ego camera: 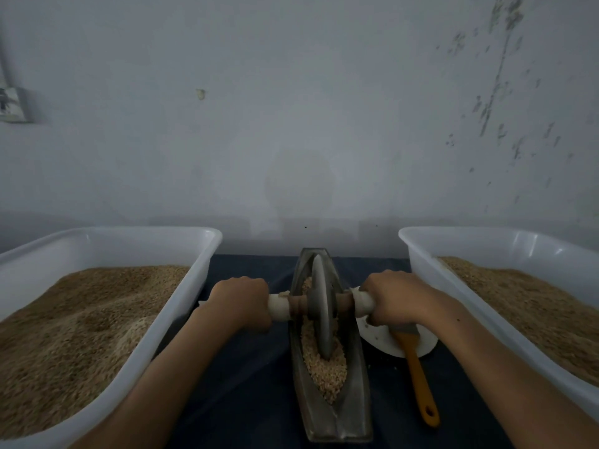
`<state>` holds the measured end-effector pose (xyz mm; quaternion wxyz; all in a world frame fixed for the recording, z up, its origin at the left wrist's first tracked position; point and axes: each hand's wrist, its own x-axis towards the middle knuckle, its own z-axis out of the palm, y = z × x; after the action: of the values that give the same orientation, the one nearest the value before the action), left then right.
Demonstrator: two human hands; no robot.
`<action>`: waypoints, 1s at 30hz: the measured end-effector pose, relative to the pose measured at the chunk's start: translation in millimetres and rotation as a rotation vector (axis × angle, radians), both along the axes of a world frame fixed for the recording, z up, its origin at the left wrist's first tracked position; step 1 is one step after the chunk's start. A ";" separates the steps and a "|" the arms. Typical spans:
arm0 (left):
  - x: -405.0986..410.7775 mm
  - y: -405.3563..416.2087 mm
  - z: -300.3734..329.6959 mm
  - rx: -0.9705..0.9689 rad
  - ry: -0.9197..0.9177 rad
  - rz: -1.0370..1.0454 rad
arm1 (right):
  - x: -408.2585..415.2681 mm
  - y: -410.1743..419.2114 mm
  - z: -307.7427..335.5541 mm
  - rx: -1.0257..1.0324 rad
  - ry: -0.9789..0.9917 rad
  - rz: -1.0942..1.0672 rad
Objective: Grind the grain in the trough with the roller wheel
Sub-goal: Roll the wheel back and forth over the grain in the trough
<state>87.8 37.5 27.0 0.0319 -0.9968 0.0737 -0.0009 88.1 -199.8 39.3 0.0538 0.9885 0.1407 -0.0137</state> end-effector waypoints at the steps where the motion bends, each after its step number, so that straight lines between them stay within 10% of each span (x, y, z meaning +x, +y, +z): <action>1: 0.3 0.2 -0.5 -0.005 0.012 0.006 | 0.6 0.3 0.1 -0.006 0.002 0.002; 11: -3.4 -10.7 -5.6 0.013 -0.344 0.020 | 5.0 -1.5 -18.0 0.120 -0.300 -0.016; 23: -1.6 -1.6 1.1 -0.005 0.022 0.021 | 0.0 1.0 1.0 -0.021 -0.012 -0.019; 30: -2.9 -8.9 -6.4 0.028 -0.312 0.039 | 5.7 -0.7 -18.8 0.128 -0.307 -0.012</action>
<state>84.9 28.6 20.6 0.0569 -0.9852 0.0485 -0.1540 93.8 -200.5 20.5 0.0116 0.9812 0.1254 0.1461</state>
